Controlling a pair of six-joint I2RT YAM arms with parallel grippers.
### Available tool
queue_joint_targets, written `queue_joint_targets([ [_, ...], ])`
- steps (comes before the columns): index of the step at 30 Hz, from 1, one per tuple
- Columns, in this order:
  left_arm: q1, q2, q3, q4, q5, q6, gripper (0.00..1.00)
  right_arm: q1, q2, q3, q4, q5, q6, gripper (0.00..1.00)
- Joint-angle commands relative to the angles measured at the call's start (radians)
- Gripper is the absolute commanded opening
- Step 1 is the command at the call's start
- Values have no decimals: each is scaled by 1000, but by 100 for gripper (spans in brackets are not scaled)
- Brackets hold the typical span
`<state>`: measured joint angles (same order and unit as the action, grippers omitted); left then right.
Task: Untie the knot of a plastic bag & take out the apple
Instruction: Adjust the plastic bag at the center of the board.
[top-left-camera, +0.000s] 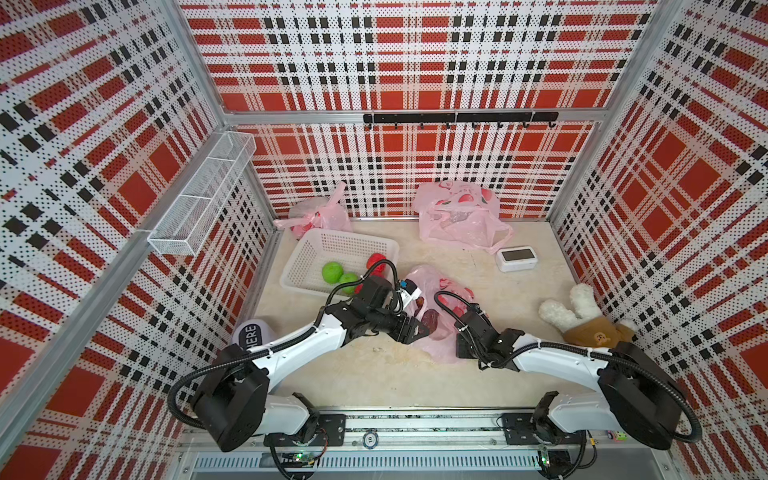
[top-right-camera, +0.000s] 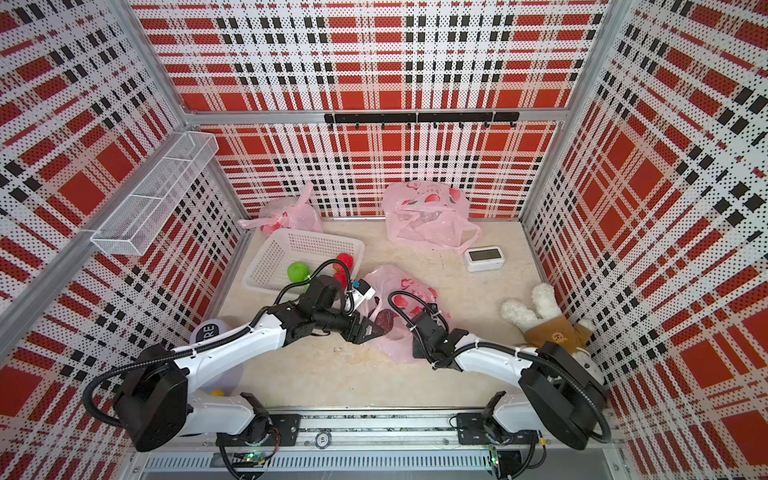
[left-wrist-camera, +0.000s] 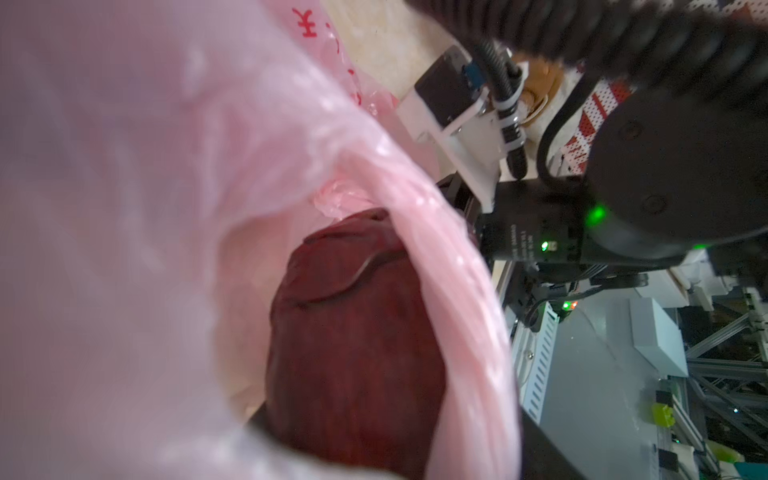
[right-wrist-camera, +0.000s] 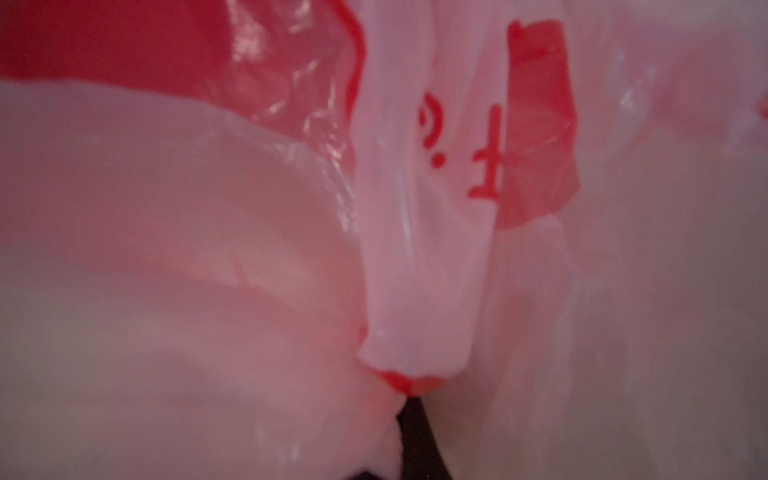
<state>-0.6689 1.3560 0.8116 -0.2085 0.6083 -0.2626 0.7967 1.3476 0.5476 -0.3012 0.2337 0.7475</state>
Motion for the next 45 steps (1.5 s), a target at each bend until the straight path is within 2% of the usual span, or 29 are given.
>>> queue_joint_targets([
  [1,4,39,51,167,47,-133,53,-3,22,9,25,23,-13,0],
  [4,3,75,84,216,68,-207,54,-4,24,8,27,35,-17,0],
  [13,22,71,138,213,82,-313,54,-6,65,33,24,59,-45,0],
  [17,38,41,136,195,23,-356,53,-4,93,43,37,50,-51,0],
  [21,51,16,169,20,-149,-283,53,-6,100,35,45,40,-47,0],
  [25,53,22,191,-54,-236,-226,53,-6,81,17,44,44,-40,0],
  [28,14,67,222,-104,-266,-139,53,-6,43,6,70,12,-52,0],
  [31,-59,127,250,-177,-343,-27,53,-5,-46,-26,108,-27,-43,0],
  [33,-88,165,242,-174,-367,16,53,-5,-115,-57,141,-42,-35,1],
  [35,-112,199,229,-158,-391,47,53,-5,-156,-70,142,-45,-39,12],
  [37,-128,241,224,-146,-395,72,56,-4,-170,-57,105,-86,-47,17],
  [41,-146,307,235,-138,-377,86,65,-4,-125,-48,79,-85,-62,17],
  [45,-141,288,238,-143,-362,86,75,-4,-61,-32,92,-86,-57,9],
])
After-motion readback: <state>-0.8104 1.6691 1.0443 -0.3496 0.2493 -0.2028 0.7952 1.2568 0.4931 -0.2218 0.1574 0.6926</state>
